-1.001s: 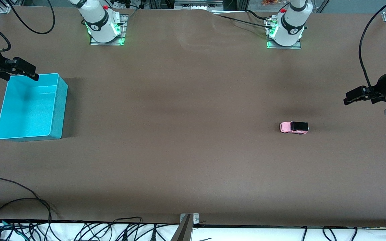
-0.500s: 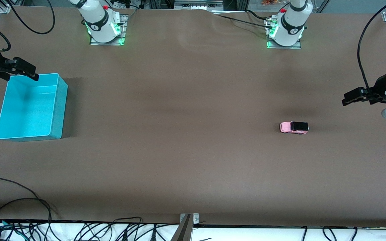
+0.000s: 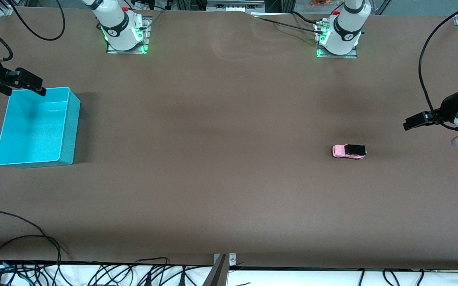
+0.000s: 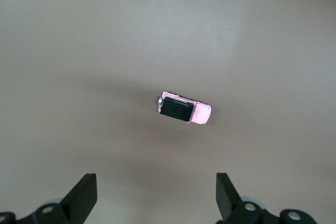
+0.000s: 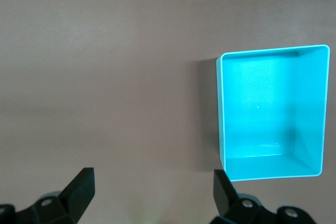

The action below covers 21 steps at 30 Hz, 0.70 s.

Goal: Wind and store pink jeep toy

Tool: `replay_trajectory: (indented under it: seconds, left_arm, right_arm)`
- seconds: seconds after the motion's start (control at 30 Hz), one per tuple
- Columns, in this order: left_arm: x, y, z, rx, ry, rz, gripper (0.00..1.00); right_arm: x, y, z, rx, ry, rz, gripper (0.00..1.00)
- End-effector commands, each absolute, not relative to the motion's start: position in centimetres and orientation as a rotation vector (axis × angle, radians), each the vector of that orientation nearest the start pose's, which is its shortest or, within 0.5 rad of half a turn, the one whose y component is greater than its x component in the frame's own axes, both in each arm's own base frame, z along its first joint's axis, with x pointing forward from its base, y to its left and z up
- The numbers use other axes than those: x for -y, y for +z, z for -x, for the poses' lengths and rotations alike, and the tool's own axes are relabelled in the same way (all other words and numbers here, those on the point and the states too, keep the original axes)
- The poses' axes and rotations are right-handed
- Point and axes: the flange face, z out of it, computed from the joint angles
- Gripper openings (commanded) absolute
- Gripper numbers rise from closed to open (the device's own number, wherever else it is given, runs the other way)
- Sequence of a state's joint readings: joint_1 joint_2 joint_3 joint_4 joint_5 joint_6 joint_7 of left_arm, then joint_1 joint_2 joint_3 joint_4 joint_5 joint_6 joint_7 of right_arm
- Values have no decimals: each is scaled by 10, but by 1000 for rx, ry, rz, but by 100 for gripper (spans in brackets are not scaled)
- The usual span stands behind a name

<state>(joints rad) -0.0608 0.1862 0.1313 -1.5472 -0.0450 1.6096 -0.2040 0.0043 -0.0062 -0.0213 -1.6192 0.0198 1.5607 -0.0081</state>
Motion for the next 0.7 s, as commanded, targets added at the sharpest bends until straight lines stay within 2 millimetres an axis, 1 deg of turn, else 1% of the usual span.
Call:
replay_trajectory:
  seconds: [0.0, 0.13, 0.23, 0.37, 0.53, 0.67]
  left_arm:
    - [-27, 516, -608, 727, 256, 3048, 100]
    - [-23, 501, -610, 987, 292, 2945, 100]
    - [-14, 486, -609, 1102, 329, 2878, 100]
    - [-13, 472, -610, 1273, 346, 2786, 100]
    - [-9, 446, -616, 1553, 347, 2615, 100]
    - [-8, 417, -614, 1760, 334, 2476, 100]
  right_arm:
    - [7, 610, -553, -27, 64, 3110, 100]
    - [7, 610, -553, -27, 64, 3110, 100]
    - [7, 610, -553, -27, 66, 3110, 100]
    - [7, 610, -553, -27, 66, 3110, 100]
    - [7, 610, -553, -27, 64, 3110, 100]
    - [7, 610, -553, -27, 64, 3111, 100]
